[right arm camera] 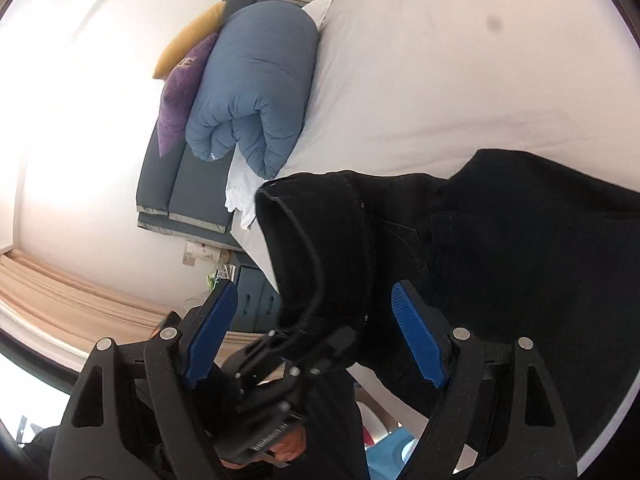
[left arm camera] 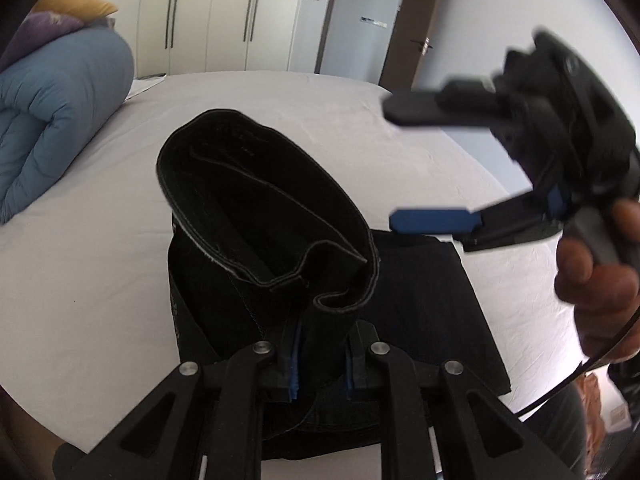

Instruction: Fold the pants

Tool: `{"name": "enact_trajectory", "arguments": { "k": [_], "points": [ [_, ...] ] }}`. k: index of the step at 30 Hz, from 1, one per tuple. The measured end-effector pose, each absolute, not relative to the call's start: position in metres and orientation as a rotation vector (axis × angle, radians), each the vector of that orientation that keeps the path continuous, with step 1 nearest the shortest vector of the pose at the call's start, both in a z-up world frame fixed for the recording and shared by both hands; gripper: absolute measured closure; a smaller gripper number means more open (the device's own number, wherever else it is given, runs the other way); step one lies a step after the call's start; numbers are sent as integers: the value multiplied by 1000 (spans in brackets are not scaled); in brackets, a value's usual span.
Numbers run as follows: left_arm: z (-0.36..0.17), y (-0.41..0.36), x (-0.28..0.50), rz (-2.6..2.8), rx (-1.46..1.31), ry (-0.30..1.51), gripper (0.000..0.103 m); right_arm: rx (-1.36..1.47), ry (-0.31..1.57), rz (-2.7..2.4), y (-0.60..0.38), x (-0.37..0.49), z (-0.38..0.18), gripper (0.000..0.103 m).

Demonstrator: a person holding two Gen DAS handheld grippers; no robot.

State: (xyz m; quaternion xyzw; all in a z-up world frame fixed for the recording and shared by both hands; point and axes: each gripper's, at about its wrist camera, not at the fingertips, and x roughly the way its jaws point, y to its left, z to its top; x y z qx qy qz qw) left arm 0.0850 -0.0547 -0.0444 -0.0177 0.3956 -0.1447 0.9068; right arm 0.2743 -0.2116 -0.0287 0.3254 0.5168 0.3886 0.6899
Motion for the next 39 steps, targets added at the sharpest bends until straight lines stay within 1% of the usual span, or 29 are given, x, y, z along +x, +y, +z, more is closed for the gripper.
{"name": "enact_trajectory", "arguments": {
  "k": [2, 5, 7, 8, 13, 15, 18, 25, 27, 30, 32, 33, 34, 35, 36, 37, 39],
  "points": [
    [-50, -76, 81, -302, 53, 813, 87, 680, 1152, 867, -218, 271, -17, 23],
    [-59, -98, 74, -320, 145, 810, 87, 621, 1202, 816, -232, 268, -16, 23],
    [-62, -114, 67, -335, 205, 798, 87, 624, 1215, 805, -250, 262, -15, 23],
    [-64, -121, 63, -345, 235, 790, 87, 634, 1218, 808, -241, 260, -15, 23],
    [-75, -160, 39, -398, 391, 746, 87, 738, 1219, 762, -269, 247, -41, 23],
    [-78, -172, 34, -421, 438, 730, 87, 732, 1253, 685, -280, 244, -53, 23],
    [-83, -180, 30, -436, 476, 722, 87, 746, 1337, 560, -299, 240, -80, 23],
    [-90, -179, 41, -438, 484, 735, 87, 949, 1315, 522, -344, 212, -107, 23],
    [-89, -178, 46, -437, 476, 740, 87, 947, 1345, 496, -345, 206, -116, 23],
    [-86, -184, 33, -441, 482, 735, 87, 1009, 1351, 559, -335, 208, -127, 23],
    [-86, -185, 31, -444, 485, 734, 87, 1000, 1333, 601, -314, 220, -127, 25],
    [-85, -185, 32, -445, 486, 732, 87, 995, 1324, 602, -306, 226, -128, 31],
    [-85, -185, 30, -443, 488, 728, 87, 997, 1318, 605, -302, 233, -130, 52],
    [-84, -185, 30, -441, 488, 727, 87, 994, 1316, 612, -300, 238, -132, 62],
    [-83, -185, 30, -440, 486, 726, 87, 981, 1317, 607, -298, 243, -133, 79],
    [-82, -185, 31, -442, 483, 725, 87, 955, 1317, 596, -296, 246, -132, 88],
    [-78, -189, 33, -448, 486, 717, 87, 870, 1283, 590, -292, 250, -125, 91]
  ]
}}
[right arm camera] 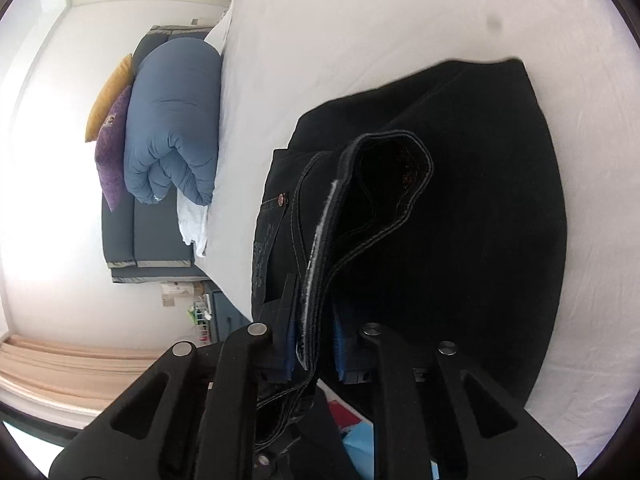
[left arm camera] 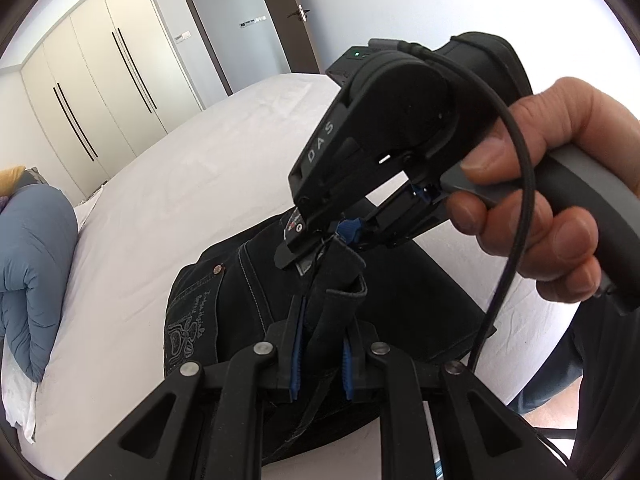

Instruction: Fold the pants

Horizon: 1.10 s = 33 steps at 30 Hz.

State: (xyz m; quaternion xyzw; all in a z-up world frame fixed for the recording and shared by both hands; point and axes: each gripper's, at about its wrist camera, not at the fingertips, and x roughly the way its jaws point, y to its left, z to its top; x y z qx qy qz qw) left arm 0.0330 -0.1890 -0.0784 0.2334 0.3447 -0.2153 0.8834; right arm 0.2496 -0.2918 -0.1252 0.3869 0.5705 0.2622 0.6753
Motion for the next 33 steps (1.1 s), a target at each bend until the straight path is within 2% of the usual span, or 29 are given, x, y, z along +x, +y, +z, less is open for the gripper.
{"name": "enact_trajectory", "arguments": {
  "k": [8, 19, 23, 25, 27, 29, 33],
  "points": [
    [-80, -218, 39, -517, 508, 699, 87, 781, 1179, 562, -328, 244, -102, 92],
    [-128, -235, 42, -601, 566, 776, 87, 853, 1181, 470, -365, 221, -154, 92],
    [-145, -230, 47, -623, 551, 802, 82, 905, 1171, 462, -369, 217, -180, 93],
    [-141, -221, 51, -636, 520, 806, 75, 950, 1153, 493, -372, 218, -189, 92],
    [-130, -202, 53, -660, 443, 834, 53, 985, 1157, 507, -374, 216, -188, 86],
    [-115, -175, 53, -655, 352, 841, 41, 980, 1172, 480, -378, 212, -181, 81],
    [-92, -115, 61, -630, 193, 867, 39, 942, 1112, 426, -391, 200, -152, 78]
  ]
}}
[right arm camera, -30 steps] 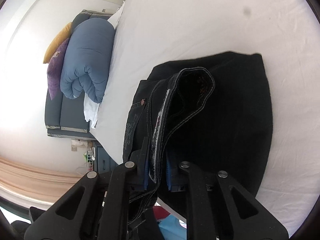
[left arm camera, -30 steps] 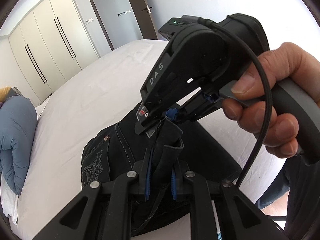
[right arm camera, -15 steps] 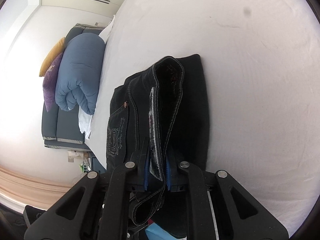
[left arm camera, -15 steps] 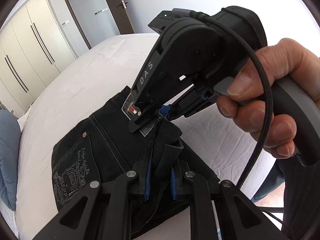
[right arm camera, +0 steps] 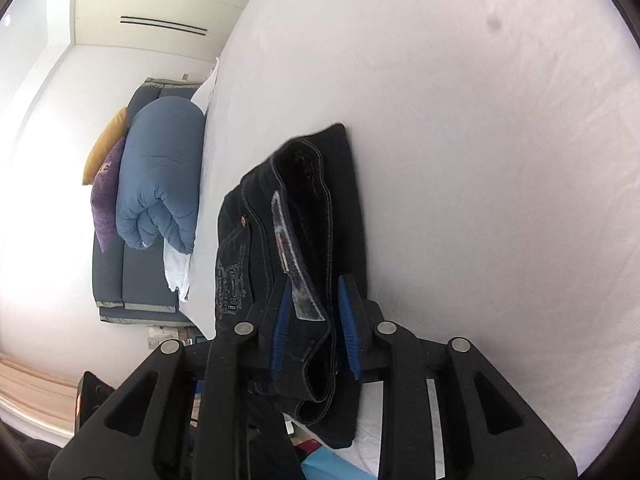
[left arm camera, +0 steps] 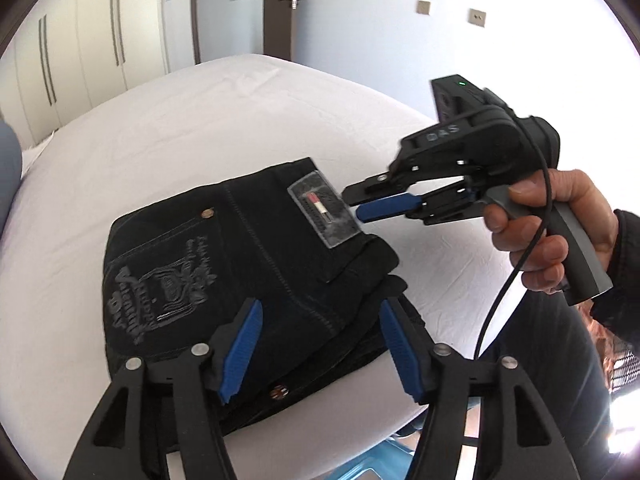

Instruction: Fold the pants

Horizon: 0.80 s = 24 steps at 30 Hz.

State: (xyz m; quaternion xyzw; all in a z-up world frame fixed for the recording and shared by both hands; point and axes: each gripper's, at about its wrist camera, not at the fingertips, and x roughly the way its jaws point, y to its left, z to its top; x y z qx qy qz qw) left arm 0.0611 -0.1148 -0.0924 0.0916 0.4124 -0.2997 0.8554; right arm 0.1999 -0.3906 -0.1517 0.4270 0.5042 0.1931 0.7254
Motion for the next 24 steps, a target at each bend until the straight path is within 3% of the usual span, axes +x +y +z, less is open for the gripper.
{"name": "enact_trajectory", "arguments": {
  "k": [7, 10, 12, 14, 15, 17, 23, 24],
  "points": [
    [-83, -37, 126, -589, -45, 940, 41, 850, 1094, 647, -322, 231, -101, 82],
    [-83, -22, 152, -615, -101, 966, 50, 876, 1147, 620, -310, 244, -126, 87],
    [-87, -19, 172, -654, -165, 1009, 50, 929, 1174, 572, -319, 248, -148, 87],
    [-96, -33, 181, -657, -196, 1046, 57, 957, 1223, 491, -330, 250, -175, 101],
    [-102, -34, 187, -657, -200, 1066, 57, 994, 1244, 473, -335, 248, -188, 103],
    [-115, -34, 199, -667, -217, 1107, 66, 1019, 1226, 484, -342, 243, -196, 103],
    [-113, -39, 236, -750, -251, 1100, 68, 968, 1226, 486, -340, 227, -200, 103],
    [-115, -36, 246, -761, -273, 1105, 75, 981, 1224, 482, -339, 227, -203, 103]
  ]
}}
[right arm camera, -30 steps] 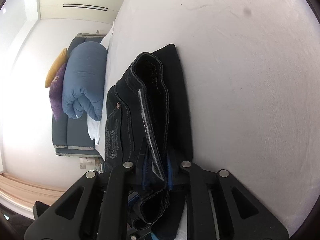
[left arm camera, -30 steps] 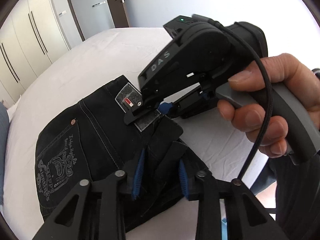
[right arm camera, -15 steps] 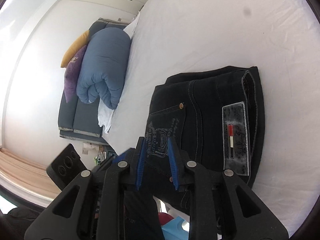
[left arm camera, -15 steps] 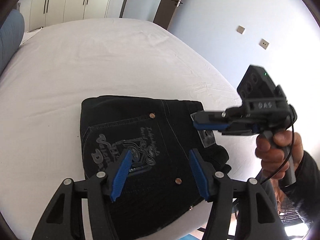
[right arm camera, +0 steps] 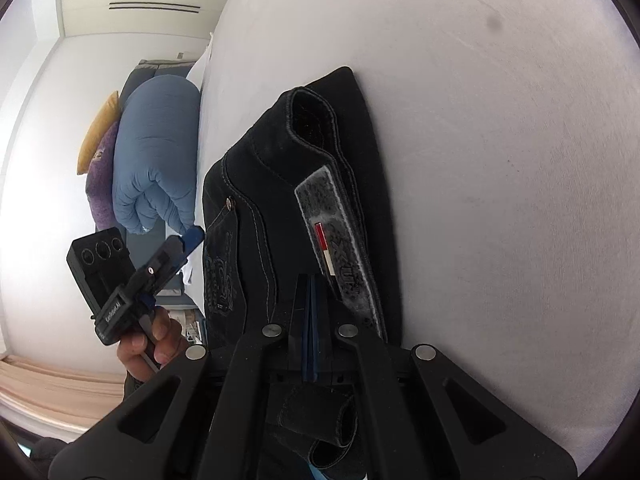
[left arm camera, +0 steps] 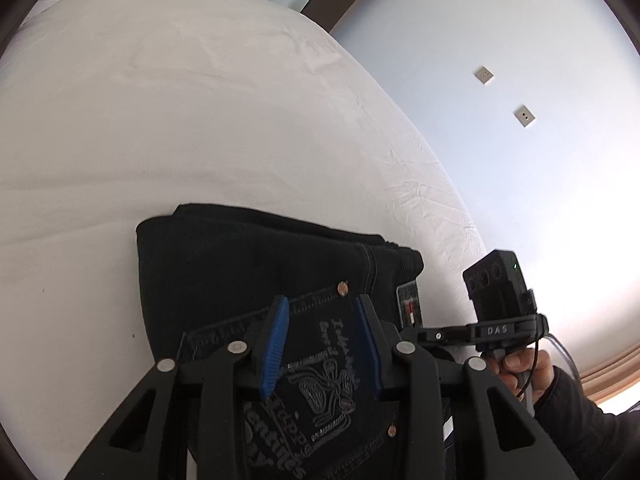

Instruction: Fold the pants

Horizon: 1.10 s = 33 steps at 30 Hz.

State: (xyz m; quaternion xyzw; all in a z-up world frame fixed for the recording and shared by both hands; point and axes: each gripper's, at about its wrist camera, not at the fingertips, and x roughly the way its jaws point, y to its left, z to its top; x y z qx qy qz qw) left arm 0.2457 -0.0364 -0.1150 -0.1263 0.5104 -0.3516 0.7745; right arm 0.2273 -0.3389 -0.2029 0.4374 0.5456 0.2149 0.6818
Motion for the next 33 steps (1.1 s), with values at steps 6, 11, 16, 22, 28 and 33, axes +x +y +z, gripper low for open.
{"name": "enact_trajectory", "arguments": {
  "k": [6, 11, 16, 22, 28, 33],
  "points": [
    [-162, -7, 282, -764, -425, 1231, 103, 958, 1226, 466, -332, 225, -203, 103],
    [-180, 17, 240, -775, -456, 1237, 101, 928, 1225, 462, -334, 222, -203, 103],
    [-179, 21, 193, -777, -431, 1206, 101, 898, 1223, 445, -326, 223, -193, 103],
    [-175, 24, 153, -759, -415, 1181, 101, 899, 1206, 434, -320, 219, -191, 103],
    [-178, 14, 130, -724, -358, 1204, 101, 904, 1198, 430, -317, 214, -190, 103],
    [-188, 4, 136, -713, -308, 1204, 98, 912, 1177, 439, -317, 212, -194, 103]
  ]
}}
